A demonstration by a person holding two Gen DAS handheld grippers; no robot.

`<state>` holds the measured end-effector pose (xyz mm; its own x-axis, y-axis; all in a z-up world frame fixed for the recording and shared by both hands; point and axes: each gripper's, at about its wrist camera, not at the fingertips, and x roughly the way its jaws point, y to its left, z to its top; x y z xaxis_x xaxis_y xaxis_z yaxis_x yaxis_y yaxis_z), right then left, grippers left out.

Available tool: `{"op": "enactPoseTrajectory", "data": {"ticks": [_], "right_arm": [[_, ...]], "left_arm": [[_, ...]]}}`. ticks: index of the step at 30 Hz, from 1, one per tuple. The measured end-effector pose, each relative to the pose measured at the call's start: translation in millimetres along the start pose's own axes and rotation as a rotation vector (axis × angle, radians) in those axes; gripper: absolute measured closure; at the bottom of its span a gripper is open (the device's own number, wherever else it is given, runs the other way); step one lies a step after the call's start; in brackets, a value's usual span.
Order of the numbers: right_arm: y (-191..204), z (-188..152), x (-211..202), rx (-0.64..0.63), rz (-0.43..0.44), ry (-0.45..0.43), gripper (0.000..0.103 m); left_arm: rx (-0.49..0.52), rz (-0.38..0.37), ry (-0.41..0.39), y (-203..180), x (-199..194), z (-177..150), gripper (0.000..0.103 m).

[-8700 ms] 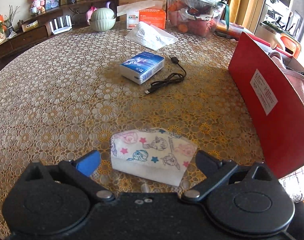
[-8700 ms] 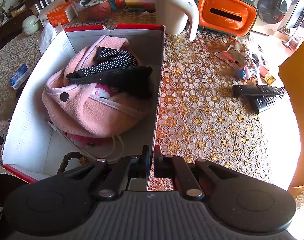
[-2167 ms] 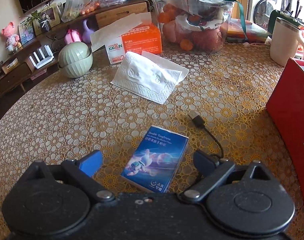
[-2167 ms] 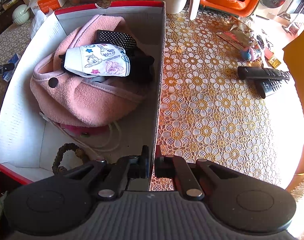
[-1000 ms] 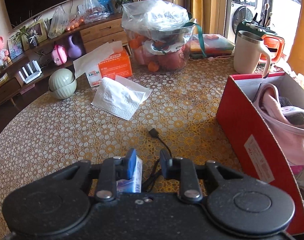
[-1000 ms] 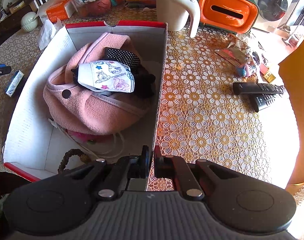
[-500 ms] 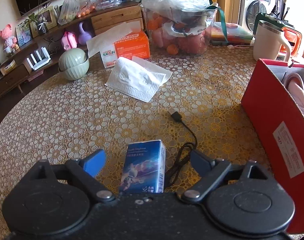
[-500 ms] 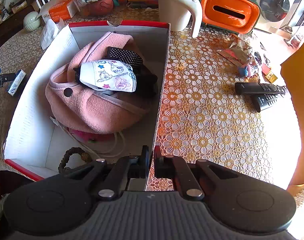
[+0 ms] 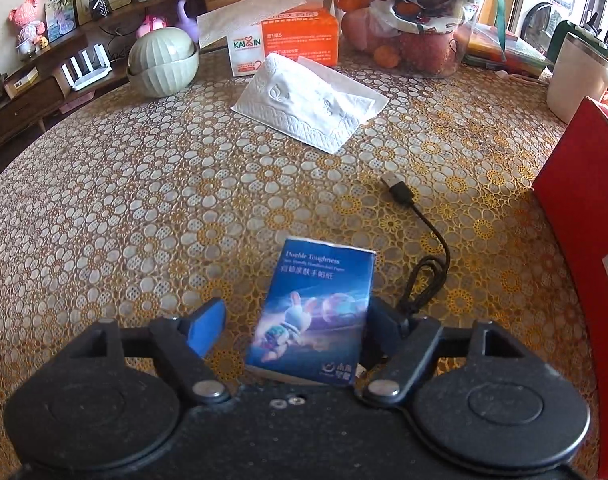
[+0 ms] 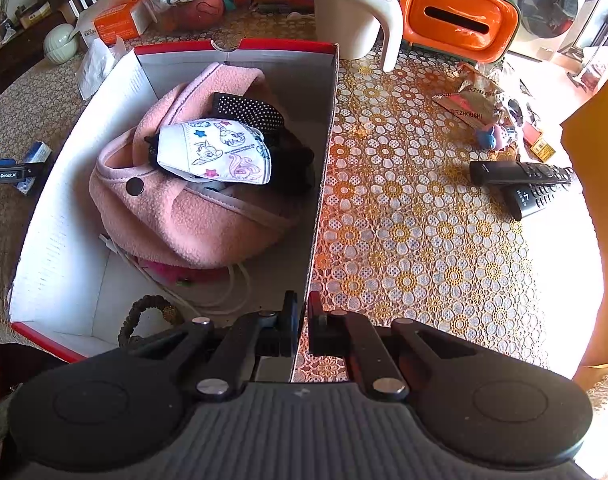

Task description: Organize objects

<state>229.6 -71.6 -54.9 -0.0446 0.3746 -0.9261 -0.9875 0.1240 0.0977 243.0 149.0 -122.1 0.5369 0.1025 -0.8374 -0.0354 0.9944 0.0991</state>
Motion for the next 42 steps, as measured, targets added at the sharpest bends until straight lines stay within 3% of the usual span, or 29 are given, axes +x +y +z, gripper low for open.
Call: {"op": "enactPoseTrajectory", "data": {"ticks": [1, 3, 9, 19, 29, 42], "right_arm": [[0.0, 0.0, 0.0, 0.0, 0.0, 0.0, 0.099], [0.0, -0.1, 0.0, 0.002, 0.001, -0.001, 0.099], [-0.1, 0.2, 0.3, 0.003, -0.001, -0.006, 0.099], [-0.2, -1.5, -0.4, -0.003, 0.001, -0.024, 0.099], [0.1, -2.6, 1.0, 0.003, 0.006, -0.041, 0.099], [-2.4, -4.6, 0.7, 0.016, 0.019, -0.056, 0.099]], "left_arm": [[0.0, -0.005, 0.002, -0.4, 0.3, -0.5, 0.034], [0.003, -0.006, 0.001, -2.8, -0.6, -0.7, 0.048], [0.023, 0.032, -0.005, -10.3, -10.7, 0.1, 0.054], [0.085, -0.014, -0.08, -41.0, -78.2, 10.4, 0.054], [0.218, -0.141, -0.191, -114.8, -148.7, 21.0, 0.054], [0.367, -0.252, -0.236, -210.5, -168.3, 28.5, 0.054]]}}
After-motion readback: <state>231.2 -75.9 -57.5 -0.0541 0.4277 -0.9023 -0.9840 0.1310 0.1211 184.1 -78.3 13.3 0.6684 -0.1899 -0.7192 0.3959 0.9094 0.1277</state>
